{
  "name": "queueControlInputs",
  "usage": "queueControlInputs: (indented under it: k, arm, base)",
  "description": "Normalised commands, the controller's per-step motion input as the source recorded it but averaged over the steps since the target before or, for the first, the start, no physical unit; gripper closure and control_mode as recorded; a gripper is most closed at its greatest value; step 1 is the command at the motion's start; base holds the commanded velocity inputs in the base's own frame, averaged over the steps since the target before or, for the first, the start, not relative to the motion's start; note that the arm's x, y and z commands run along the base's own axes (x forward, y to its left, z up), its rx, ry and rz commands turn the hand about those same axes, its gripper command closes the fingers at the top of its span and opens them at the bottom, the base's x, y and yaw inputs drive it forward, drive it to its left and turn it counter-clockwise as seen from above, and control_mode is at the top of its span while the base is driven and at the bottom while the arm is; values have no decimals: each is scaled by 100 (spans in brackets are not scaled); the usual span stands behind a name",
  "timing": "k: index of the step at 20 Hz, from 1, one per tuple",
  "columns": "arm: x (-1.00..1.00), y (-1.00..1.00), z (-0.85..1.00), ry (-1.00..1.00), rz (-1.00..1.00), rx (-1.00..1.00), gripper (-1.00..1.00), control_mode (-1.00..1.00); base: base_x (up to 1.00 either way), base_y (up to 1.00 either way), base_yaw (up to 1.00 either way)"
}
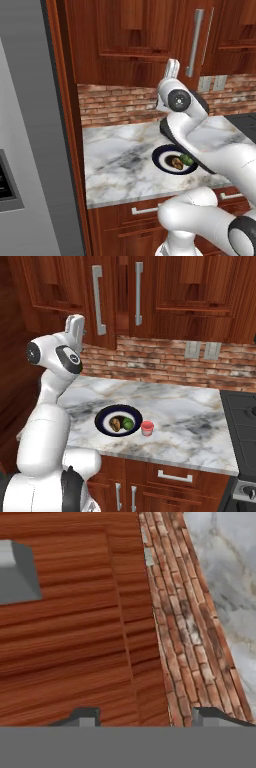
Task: Pick the avocado and bread from the counter and place them on the plate. Then pick the jam from the cabinet and place it next to the plate. Lastly close the cabinet door.
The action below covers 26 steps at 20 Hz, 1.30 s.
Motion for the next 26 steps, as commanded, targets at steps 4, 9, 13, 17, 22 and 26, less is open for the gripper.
queueControlInputs:
  k: [4, 9, 13, 17, 22, 26]
  arm:
    - [72, -51, 9, 0, 0, 0, -100, -100]
    - [59, -44, 16, 0, 0, 0, -100, -100]
    - [48, -44, 21, 0, 0, 0, -100, -100]
    - [49, -49, 14, 0, 0, 0, -100, -100]
    - [49, -52, 4, 0, 0, 0, -100, -100]
    - [52, -52, 0, 0, 0, 0, -100, -100]
  base:
    - [0, 0, 0]
    - [0, 0, 0]
    - [0, 0, 0]
    - [0, 0, 0]
    - [0, 0, 0]
    - [0, 0, 0]
